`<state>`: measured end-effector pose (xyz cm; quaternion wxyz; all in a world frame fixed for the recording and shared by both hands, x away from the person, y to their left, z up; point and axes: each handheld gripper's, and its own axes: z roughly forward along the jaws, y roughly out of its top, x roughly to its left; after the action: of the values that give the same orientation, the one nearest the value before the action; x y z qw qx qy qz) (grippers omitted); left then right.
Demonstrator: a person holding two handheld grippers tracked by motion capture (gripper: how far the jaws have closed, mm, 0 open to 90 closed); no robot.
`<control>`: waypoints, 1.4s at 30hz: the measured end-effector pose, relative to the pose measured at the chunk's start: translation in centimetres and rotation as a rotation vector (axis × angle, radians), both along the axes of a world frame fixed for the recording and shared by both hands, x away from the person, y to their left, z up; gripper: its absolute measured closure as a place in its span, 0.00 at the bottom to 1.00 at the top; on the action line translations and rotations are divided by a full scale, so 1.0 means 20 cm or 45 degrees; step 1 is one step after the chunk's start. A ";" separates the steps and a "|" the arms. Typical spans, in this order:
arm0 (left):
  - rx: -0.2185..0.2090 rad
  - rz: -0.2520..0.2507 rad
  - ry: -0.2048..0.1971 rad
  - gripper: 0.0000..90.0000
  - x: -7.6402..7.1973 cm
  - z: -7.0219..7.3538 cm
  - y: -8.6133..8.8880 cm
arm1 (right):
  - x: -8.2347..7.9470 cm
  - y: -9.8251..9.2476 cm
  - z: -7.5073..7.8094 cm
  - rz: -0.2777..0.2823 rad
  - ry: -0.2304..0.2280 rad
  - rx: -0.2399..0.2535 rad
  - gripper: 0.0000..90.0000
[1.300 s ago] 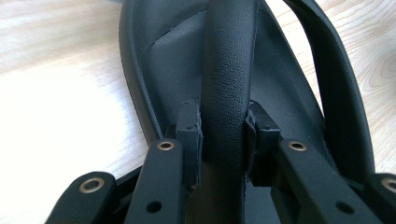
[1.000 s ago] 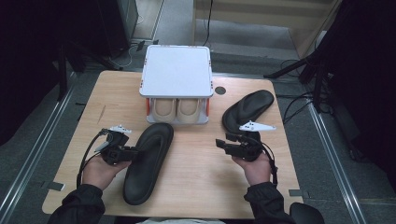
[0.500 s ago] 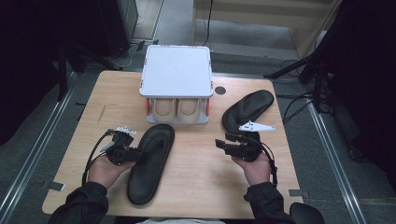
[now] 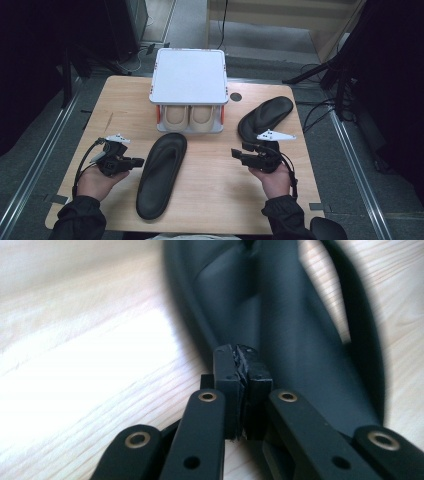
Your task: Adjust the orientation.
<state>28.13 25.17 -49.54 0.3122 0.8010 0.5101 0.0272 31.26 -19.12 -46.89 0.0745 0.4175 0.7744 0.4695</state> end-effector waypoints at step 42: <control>-0.026 -0.146 0.104 0.96 -0.14 -0.04 -0.12 | 0.09 -0.19 0.03 -0.131 -0.002 -0.024 0.68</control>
<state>25.36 22.69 -50.26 0.3004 0.8261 0.4758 -0.0287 33.08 -22.94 -46.32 0.1033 0.4557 0.7562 0.4581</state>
